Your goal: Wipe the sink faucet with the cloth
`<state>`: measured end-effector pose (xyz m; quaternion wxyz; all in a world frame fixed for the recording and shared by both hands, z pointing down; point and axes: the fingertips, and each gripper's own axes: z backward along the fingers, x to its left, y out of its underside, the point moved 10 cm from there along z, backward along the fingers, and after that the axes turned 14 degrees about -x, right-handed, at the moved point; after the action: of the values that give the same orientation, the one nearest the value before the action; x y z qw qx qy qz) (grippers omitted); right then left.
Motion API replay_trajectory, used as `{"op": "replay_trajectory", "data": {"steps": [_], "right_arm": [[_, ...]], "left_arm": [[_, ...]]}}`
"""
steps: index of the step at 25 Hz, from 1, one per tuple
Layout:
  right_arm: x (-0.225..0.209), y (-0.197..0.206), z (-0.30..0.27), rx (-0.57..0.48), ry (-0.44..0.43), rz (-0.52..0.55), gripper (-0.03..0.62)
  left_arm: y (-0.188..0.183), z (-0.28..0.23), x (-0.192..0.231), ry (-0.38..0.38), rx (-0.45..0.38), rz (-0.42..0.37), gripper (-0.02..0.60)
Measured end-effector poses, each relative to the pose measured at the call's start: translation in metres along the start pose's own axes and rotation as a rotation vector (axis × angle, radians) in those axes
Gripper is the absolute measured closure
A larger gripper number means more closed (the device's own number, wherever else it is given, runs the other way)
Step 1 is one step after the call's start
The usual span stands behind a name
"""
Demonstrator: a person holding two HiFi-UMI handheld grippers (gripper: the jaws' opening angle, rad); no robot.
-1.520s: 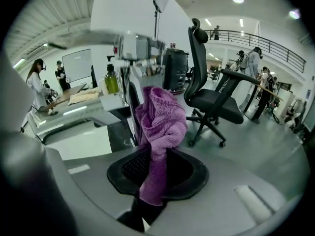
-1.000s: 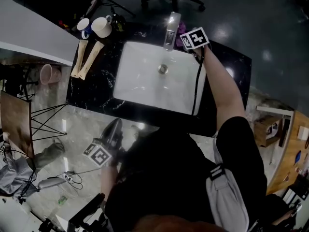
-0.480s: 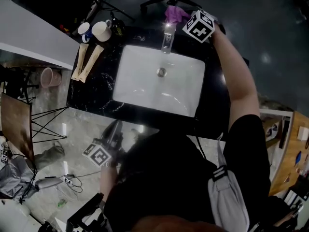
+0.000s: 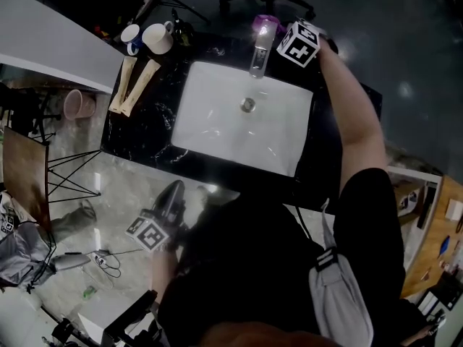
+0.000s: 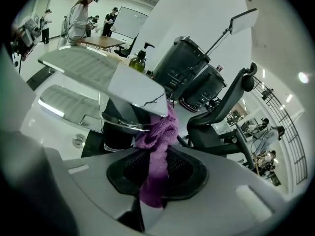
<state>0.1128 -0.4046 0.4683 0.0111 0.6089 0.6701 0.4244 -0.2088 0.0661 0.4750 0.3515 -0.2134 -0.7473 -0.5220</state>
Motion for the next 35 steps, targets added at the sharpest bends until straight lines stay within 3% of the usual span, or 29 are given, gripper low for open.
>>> {"op": "replay_trajectory", "data": {"steps": [9, 18, 25, 35], "right_arm": [[0.037, 0.036, -0.047, 0.089, -0.143, 0.100, 0.508], [0.045, 0.035, -0.052, 0.105, -0.141, 0.107, 0.510], [0.036, 0.034, -0.032, 0.041, -0.034, -0.051, 0.508], [0.037, 0.006, 0.070, -0.123, 0.239, -0.263, 0.508]], "left_arm": [[0.015, 0.001, 0.006, -0.051, 0.001, 0.039, 0.581], [0.021, 0.001, 0.012, -0.055, 0.002, 0.057, 0.581], [0.013, 0.001, 0.013, -0.019, 0.010, 0.031, 0.581], [-0.023, 0.007, 0.018, 0.131, 0.054, -0.016, 0.581]]}}
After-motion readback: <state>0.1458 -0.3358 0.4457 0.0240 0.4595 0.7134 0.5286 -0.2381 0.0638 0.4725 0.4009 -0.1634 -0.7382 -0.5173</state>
